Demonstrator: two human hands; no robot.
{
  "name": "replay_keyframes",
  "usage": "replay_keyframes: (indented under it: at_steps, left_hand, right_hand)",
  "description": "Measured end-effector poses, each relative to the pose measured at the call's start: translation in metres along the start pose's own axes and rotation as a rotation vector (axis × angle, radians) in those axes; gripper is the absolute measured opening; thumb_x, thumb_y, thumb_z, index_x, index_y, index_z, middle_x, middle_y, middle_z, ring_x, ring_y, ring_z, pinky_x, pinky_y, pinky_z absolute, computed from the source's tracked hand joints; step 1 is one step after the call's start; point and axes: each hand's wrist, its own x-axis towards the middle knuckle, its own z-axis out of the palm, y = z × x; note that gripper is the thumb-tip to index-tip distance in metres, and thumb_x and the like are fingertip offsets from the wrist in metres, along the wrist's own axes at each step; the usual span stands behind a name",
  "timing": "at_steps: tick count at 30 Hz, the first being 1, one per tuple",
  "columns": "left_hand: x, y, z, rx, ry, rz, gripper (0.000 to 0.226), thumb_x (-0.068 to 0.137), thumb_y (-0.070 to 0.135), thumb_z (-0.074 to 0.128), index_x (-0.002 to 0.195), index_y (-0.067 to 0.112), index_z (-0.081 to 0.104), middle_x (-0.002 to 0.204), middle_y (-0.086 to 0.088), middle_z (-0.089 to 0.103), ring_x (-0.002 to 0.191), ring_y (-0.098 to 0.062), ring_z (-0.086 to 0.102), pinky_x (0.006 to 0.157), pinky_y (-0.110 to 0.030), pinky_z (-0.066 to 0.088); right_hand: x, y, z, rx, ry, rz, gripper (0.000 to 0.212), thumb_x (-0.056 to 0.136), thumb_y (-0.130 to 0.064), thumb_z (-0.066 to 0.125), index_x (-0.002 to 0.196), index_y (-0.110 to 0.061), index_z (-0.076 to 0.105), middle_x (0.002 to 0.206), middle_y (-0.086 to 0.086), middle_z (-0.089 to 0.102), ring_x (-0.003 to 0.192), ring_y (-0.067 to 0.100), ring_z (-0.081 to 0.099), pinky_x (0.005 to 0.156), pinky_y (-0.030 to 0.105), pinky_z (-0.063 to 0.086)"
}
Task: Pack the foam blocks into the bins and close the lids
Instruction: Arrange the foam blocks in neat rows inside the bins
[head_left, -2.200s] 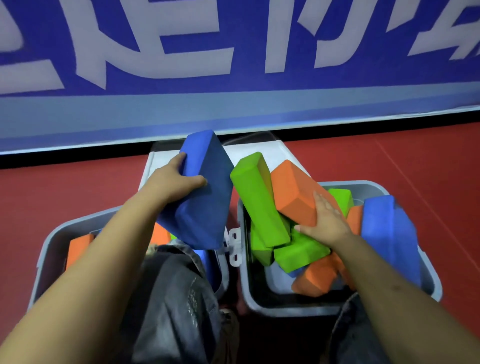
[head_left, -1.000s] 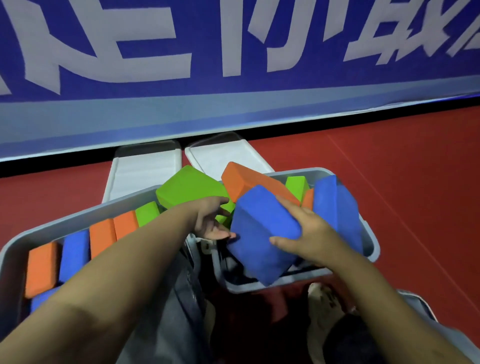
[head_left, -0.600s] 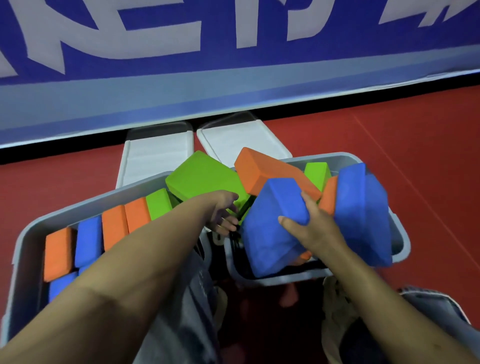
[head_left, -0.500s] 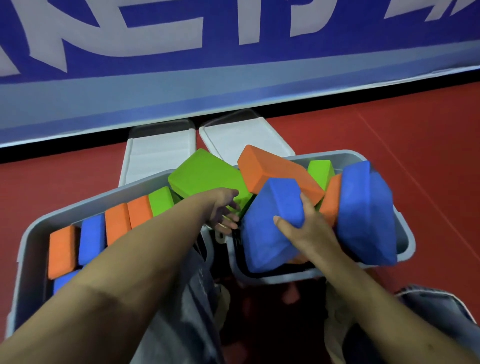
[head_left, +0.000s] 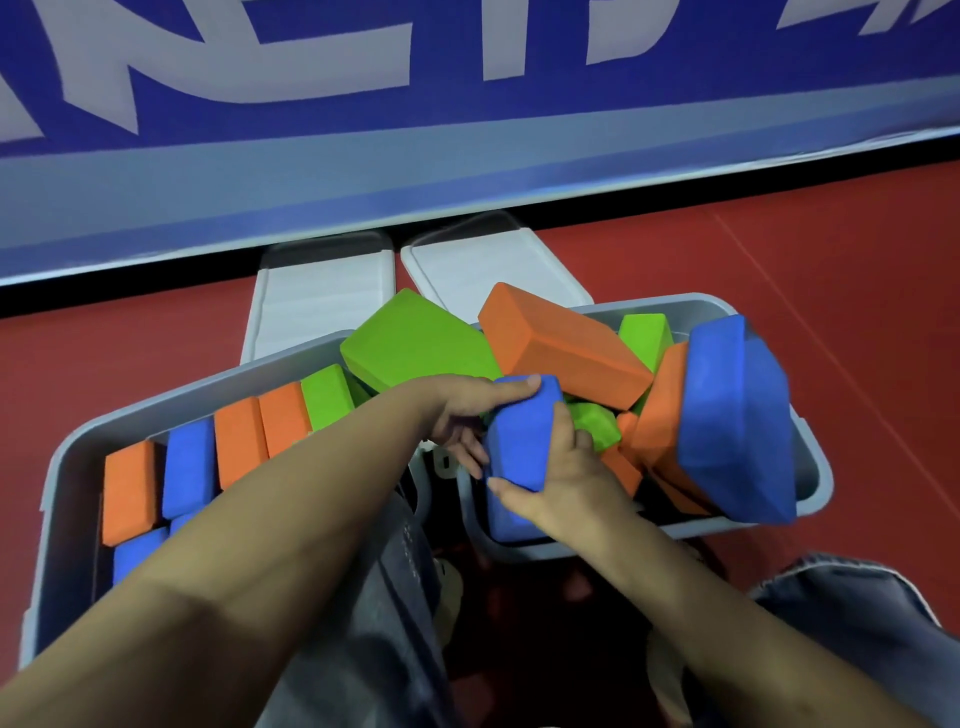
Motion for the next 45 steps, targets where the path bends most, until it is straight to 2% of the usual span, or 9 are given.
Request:
replay_keyframes:
  at_steps: [4,7,13,18,22,28,36,41,45]
  left_hand:
    - [-0.002,0.000,-0.002,-0.022,-0.017,-0.020,0.076,0.082,0.059,0.059,0.138,0.012,0.039,0.140,-0.021,0.044,0.101,-0.043,0.060,0.068,-0.052,0.057]
    - [-0.009,-0.003,0.000,0.032,-0.017,-0.015,0.066,0.086,0.051,0.058,0.136,0.010,0.042,0.135,-0.019,0.051,0.096,-0.041,0.062,0.081,-0.054,0.054]
    - [-0.023,-0.004,0.009,0.037,0.127,0.096,0.066,0.088,0.041,0.061,0.146,0.029,0.030,0.140,-0.014,0.043,0.094,-0.040,0.061,0.077,-0.053,0.054]
    - [-0.023,-0.015,0.021,0.193,0.457,0.318,0.054,0.093,0.034,0.060,0.142,0.032,0.038,0.119,-0.010,0.053,0.103,-0.031,0.056,0.070,-0.044,0.055]
    - [-0.015,-0.025,0.027,0.721,0.675,0.508,0.044,0.101,0.033,0.039,0.144,0.029,0.038,0.150,-0.021,0.031,0.145,-0.024,0.018,0.112,-0.034,0.029]
    - [-0.007,-0.028,0.041,0.764,0.737,0.442,0.065,0.085,0.068,0.045,0.130,0.022,0.040,0.146,-0.019,0.030,0.133,-0.036,0.038,0.111,-0.039,0.031]
    - [-0.006,-0.015,0.036,0.642,0.801,0.439,0.047,0.082,0.054,0.060,0.114,0.020,0.052,0.122,-0.011,0.045,0.118,-0.031,0.043,0.102,-0.032,0.032]
    - [-0.009,-0.003,0.041,0.784,0.688,0.318,0.069,0.082,0.063,0.055,0.138,0.029,0.037,0.146,-0.017,0.028,0.133,-0.036,0.038,0.111,-0.035,0.032]
    - [-0.012,-0.002,0.049,0.789,0.694,0.322,0.071,0.082,0.063,0.056,0.140,0.027,0.037,0.151,-0.018,0.023,0.140,-0.034,0.027,0.113,-0.035,0.026]
  right_hand:
    - [0.005,-0.002,0.000,0.075,-0.018,-0.037,0.120,0.065,-0.069,0.066,0.149,-0.025,-0.007,0.139,0.011,0.030,0.122,0.029,0.047,0.096,0.035,0.043]
    - [-0.002,0.002,0.011,0.035,-0.027,-0.041,0.121,0.066,-0.070,0.066,0.149,-0.023,-0.009,0.138,0.011,0.028,0.122,0.029,0.045,0.097,0.037,0.043]
    - [0.000,0.005,0.019,0.037,-0.030,-0.070,0.121,0.065,-0.069,0.067,0.149,-0.024,-0.008,0.138,0.012,0.026,0.122,0.031,0.045,0.095,0.036,0.041]
    - [0.011,0.043,-0.011,0.825,-0.301,-0.049,0.049,0.092,-0.039,0.055,0.137,-0.039,0.035,0.119,0.008,0.056,0.109,0.017,0.055,0.089,0.034,0.047]
    - [0.030,0.077,-0.009,1.231,-0.165,0.355,0.044,0.096,-0.036,0.048,0.134,-0.013,0.044,0.120,0.016,0.057,0.107,0.026,0.059,0.075,0.031,0.050]
    - [0.061,0.112,0.022,1.234,-0.188,0.708,0.061,0.092,-0.043,0.053,0.139,-0.007,0.039,0.140,0.020,0.045,0.126,0.030,0.048,0.098,0.041,0.044]
    - [0.120,0.084,0.033,1.132,-0.258,0.802,0.072,0.087,-0.049,0.058,0.144,-0.015,0.031,0.149,0.015,0.032,0.137,0.032,0.032,0.105,0.045,0.035]
    - [0.134,0.078,0.061,1.114,-0.221,0.743,0.057,0.085,-0.051,0.060,0.128,-0.014,0.054,0.128,-0.004,0.054,0.122,0.023,0.050,0.091,0.030,0.038]
    - [0.132,0.076,0.069,1.282,-0.022,0.738,0.049,0.097,-0.031,0.049,0.137,-0.003,0.043,0.134,0.013,0.049,0.129,0.028,0.043,0.082,0.034,0.046]
